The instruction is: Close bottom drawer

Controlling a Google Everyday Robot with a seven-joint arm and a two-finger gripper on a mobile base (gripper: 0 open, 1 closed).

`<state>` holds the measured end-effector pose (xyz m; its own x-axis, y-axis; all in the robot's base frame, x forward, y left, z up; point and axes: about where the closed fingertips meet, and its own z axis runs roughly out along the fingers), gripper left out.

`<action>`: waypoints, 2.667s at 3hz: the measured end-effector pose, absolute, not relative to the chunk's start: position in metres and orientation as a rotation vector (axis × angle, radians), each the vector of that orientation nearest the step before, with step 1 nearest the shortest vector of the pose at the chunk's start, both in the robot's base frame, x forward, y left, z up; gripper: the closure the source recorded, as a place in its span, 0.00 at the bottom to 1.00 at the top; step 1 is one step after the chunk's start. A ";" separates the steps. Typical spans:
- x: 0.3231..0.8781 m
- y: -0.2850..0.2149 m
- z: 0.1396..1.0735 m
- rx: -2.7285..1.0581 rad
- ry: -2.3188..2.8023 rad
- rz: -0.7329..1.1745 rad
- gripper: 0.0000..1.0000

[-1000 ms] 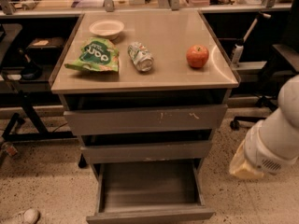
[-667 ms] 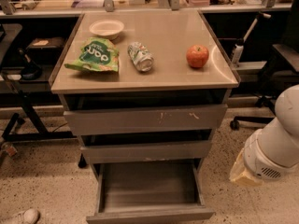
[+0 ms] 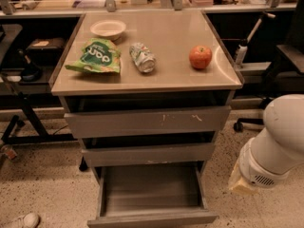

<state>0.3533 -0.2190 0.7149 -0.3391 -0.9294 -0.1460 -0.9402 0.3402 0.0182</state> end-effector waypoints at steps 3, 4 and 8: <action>0.356 -0.204 0.597 -1.663 2.533 0.328 1.00; 0.351 -0.202 0.568 -1.642 2.534 0.381 1.00; 0.335 -0.197 0.432 -1.505 2.661 0.590 1.00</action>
Offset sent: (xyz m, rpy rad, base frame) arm 0.0118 0.0195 -0.1821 0.1259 0.1313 -0.0939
